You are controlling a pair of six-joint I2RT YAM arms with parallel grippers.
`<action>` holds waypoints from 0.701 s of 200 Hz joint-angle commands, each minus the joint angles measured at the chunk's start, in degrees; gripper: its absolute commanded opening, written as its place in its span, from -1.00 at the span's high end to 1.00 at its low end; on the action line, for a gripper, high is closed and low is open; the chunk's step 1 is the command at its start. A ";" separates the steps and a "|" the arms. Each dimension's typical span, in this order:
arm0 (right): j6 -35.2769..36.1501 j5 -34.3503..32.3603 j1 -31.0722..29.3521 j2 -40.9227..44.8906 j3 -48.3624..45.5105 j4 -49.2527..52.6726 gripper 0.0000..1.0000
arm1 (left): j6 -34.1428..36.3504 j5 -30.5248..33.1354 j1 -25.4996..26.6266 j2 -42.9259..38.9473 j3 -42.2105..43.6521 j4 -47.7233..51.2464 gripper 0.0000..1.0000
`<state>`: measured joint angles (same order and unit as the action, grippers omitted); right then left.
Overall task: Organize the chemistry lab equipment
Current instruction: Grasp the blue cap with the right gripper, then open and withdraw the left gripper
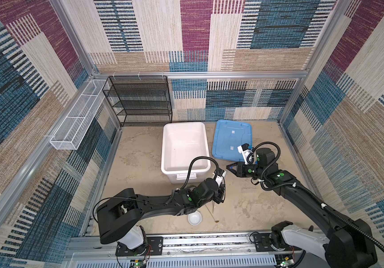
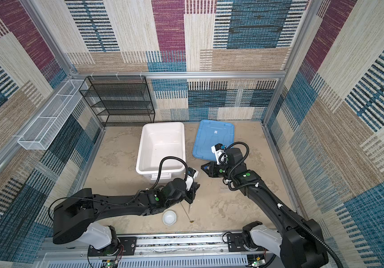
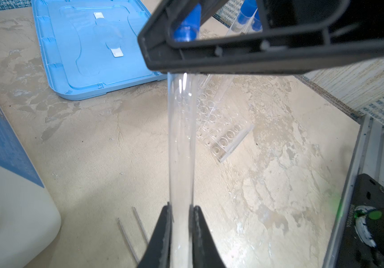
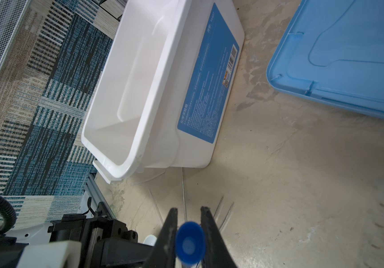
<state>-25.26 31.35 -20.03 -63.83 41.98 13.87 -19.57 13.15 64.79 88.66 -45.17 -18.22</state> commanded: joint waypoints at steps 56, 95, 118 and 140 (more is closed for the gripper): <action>0.17 -0.02 -0.12 0.64 -0.86 -2.18 0.68 | -0.15 1.18 0.00 0.22 0.10 -3.54 0.26; 1.65 -4.48 -0.12 2.22 -1.23 -1.49 0.71 | -3.95 -2.99 -0.47 -2.00 0.31 -3.50 -0.99; 4.87 -13.95 -1.11 5.68 -2.79 -0.93 0.71 | -7.29 -9.55 -1.18 -4.41 -0.52 -3.50 -0.99; 7.09 -23.98 -3.57 9.08 -3.90 -0.24 0.73 | -8.23 -12.73 -1.42 -5.14 -2.87 -1.44 -0.99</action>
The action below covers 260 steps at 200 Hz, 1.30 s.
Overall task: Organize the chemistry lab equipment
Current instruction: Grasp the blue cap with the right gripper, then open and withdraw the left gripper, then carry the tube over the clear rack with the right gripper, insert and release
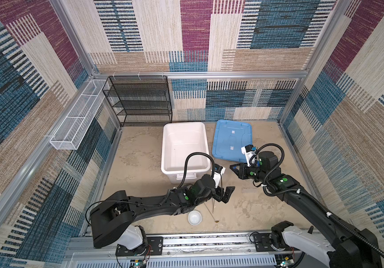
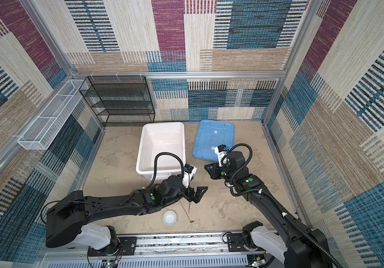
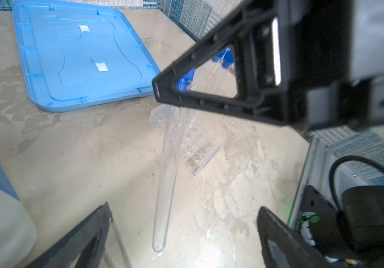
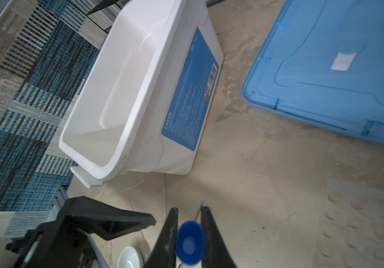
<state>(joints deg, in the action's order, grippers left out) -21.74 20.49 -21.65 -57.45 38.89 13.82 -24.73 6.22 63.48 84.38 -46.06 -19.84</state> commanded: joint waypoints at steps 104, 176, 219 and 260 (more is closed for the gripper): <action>-1.47 -51.12 -12.72 20.02 -3.96 6.73 0.77 | -2.88 -11.04 -0.69 4.03 -6.41 1.13 -0.98; -5.84 -56.77 -12.67 18.51 -5.42 10.18 0.72 | -2.68 -13.45 -0.80 4.37 -6.50 -0.45 -0.98; -6.48 -59.72 -12.63 17.08 -6.68 10.13 0.71 | -3.55 -13.76 -0.82 4.90 -5.82 -0.98 -0.99; -6.48 -62.71 -12.47 17.51 -8.39 8.95 0.70 | -5.31 -15.06 -0.81 5.96 -4.91 -3.78 -0.98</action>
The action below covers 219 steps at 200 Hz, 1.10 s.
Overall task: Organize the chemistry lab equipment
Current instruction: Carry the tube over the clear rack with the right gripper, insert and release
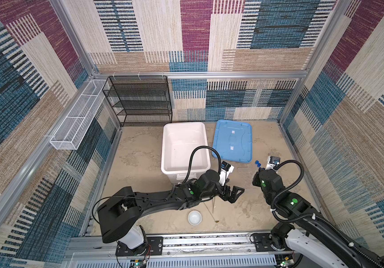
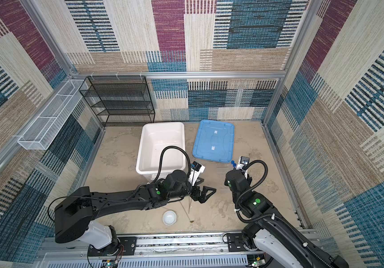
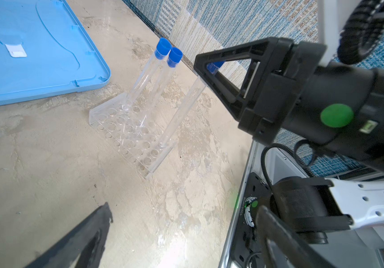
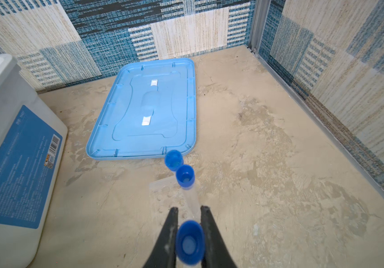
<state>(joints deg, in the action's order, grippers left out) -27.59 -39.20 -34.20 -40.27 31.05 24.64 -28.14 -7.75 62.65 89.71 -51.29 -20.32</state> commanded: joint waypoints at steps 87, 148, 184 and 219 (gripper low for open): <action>1.69 -5.78 0.68 0.58 -1.79 -7.03 0.70 | -2.21 -2.98 0.01 2.40 -0.30 -3.94 -0.98; 2.53 -6.50 0.66 -2.42 -2.42 -8.11 0.72 | -1.89 -2.89 0.02 2.73 -0.82 -3.34 -0.98; 2.06 -5.41 0.70 -2.17 -3.68 -8.60 0.71 | -1.71 -2.71 0.06 3.05 -1.02 -2.97 -0.98; 2.30 -5.09 0.71 -2.78 -4.68 -9.52 0.70 | -1.92 -2.71 0.01 3.28 -1.18 -3.17 -0.99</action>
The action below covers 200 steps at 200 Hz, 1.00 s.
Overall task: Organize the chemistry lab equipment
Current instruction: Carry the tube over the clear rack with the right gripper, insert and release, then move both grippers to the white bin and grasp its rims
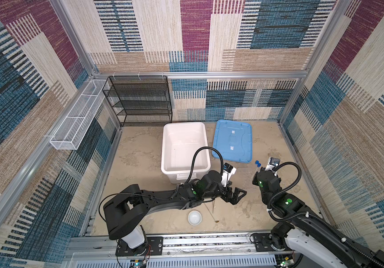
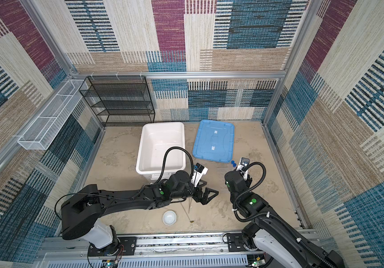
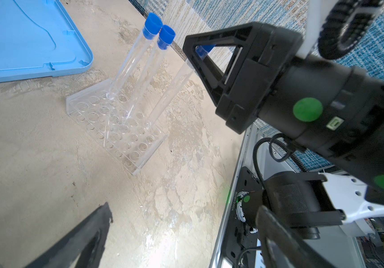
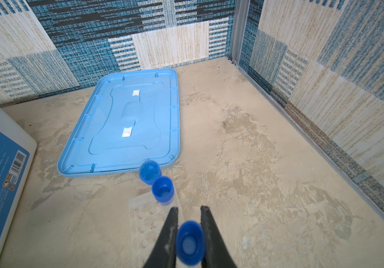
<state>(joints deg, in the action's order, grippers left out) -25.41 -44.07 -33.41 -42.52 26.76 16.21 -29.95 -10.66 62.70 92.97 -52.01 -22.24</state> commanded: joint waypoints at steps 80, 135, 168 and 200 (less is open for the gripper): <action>-0.62 0.40 -0.08 0.80 -1.14 -1.54 0.02 | -0.25 0.42 -0.03 -0.36 0.04 -1.34 -0.99; -5.64 0.83 -0.12 7.72 0.24 2.79 -0.96 | 2.04 0.61 -0.03 -4.93 -1.16 3.45 -0.98; -4.93 1.65 -0.08 10.26 4.94 3.05 -0.99 | 2.68 5.13 -0.08 -10.62 -4.40 11.50 -0.98; -1.13 5.12 -0.08 5.96 13.36 2.37 -0.99 | 4.81 12.61 -0.63 -15.59 -10.99 24.31 -0.99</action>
<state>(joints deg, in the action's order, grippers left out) -29.47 -41.98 -33.41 -33.76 35.16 19.70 -28.67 -4.67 62.54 80.38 -59.24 -8.51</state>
